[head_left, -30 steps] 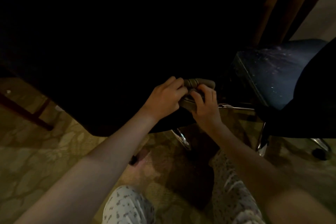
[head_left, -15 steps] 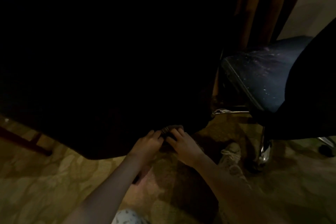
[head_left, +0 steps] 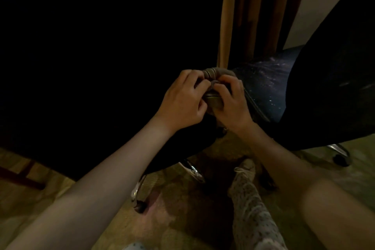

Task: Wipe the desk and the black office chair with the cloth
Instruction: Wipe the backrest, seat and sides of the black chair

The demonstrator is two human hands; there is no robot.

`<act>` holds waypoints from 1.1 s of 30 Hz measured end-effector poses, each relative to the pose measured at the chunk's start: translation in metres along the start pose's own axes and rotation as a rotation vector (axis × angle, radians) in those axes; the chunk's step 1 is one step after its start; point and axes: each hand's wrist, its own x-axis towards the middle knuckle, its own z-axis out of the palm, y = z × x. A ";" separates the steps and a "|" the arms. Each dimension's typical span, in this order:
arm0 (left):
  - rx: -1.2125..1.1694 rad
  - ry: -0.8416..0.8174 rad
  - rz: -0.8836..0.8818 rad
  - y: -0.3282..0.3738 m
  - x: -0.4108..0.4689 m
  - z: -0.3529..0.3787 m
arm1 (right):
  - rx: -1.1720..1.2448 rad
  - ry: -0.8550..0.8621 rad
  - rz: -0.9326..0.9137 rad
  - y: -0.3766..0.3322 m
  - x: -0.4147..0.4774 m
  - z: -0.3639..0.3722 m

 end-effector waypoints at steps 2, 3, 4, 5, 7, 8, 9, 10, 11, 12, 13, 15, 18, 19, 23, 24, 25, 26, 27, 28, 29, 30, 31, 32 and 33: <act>0.030 -0.057 0.040 -0.001 0.001 0.006 | -0.008 -0.028 0.037 0.004 -0.005 0.006; 0.033 -0.087 0.060 -0.001 0.000 0.010 | 0.004 -0.028 0.067 0.004 -0.010 0.010; 0.037 -0.103 0.075 -0.002 -0.003 0.014 | 0.017 -0.014 0.094 0.004 -0.017 0.016; 0.042 -0.122 0.087 -0.001 -0.006 0.018 | 0.024 0.004 0.115 0.002 -0.023 0.021; 0.045 -0.177 0.117 0.000 -0.013 0.029 | 0.028 0.014 0.155 0.001 -0.040 0.034; 0.050 -0.221 0.130 -0.001 -0.019 0.035 | 0.039 -0.015 0.175 0.000 -0.051 0.041; 0.059 -0.276 0.134 -0.001 -0.026 0.039 | 0.054 -0.065 0.195 -0.003 -0.064 0.047; 0.065 -0.329 0.135 -0.001 -0.034 0.046 | 0.077 -0.119 0.219 -0.005 -0.075 0.053; 0.069 -0.383 0.132 -0.002 -0.043 0.051 | 0.113 -0.177 0.252 -0.008 -0.087 0.060; 0.074 -0.432 0.131 -0.004 -0.053 0.057 | 0.154 -0.242 0.287 -0.012 -0.098 0.066; 0.083 -0.481 0.128 -0.005 -0.062 0.063 | 0.183 -0.325 0.316 -0.018 -0.106 0.070; 0.111 -0.584 0.113 -0.007 -0.081 0.071 | 0.177 -0.546 0.329 -0.027 -0.116 0.075; 0.120 -0.728 0.057 -0.006 -0.111 0.080 | 0.180 -0.842 0.280 -0.039 -0.127 0.073; 0.110 -0.749 0.042 -0.004 -0.119 0.081 | 0.193 -0.859 0.263 -0.040 -0.128 0.069; 0.110 -0.632 0.091 0.002 -0.110 0.075 | 0.241 -0.682 0.176 -0.028 -0.122 0.049; 0.108 -0.560 0.112 0.005 -0.099 0.071 | 0.251 -0.600 0.188 -0.022 -0.119 0.044; 0.101 -0.490 0.130 0.008 -0.086 0.068 | 0.253 -0.522 0.205 -0.017 -0.112 0.037; 0.092 -0.426 0.141 0.011 -0.072 0.063 | 0.245 -0.442 0.216 -0.012 -0.105 0.029; 0.085 -0.365 0.149 0.016 -0.058 0.059 | 0.229 -0.353 0.226 -0.008 -0.096 0.021; 0.086 -0.316 0.160 0.019 -0.045 0.056 | 0.201 -0.262 0.237 -0.003 -0.088 0.015; 0.094 -0.280 0.171 0.022 -0.034 0.054 | 0.164 -0.195 0.247 0.002 -0.080 0.010; 0.107 -0.259 0.172 0.024 -0.024 0.051 | 0.133 -0.154 0.265 0.007 -0.073 0.009; 0.118 -0.251 0.163 0.025 -0.018 0.051 | 0.106 -0.146 0.293 0.009 -0.068 0.009; 0.129 -0.255 0.147 0.023 -0.016 0.053 | 0.078 -0.158 0.328 0.010 -0.065 0.013; 0.134 -0.272 0.125 0.022 -0.015 0.055 | 0.066 -0.190 0.377 0.008 -0.063 0.018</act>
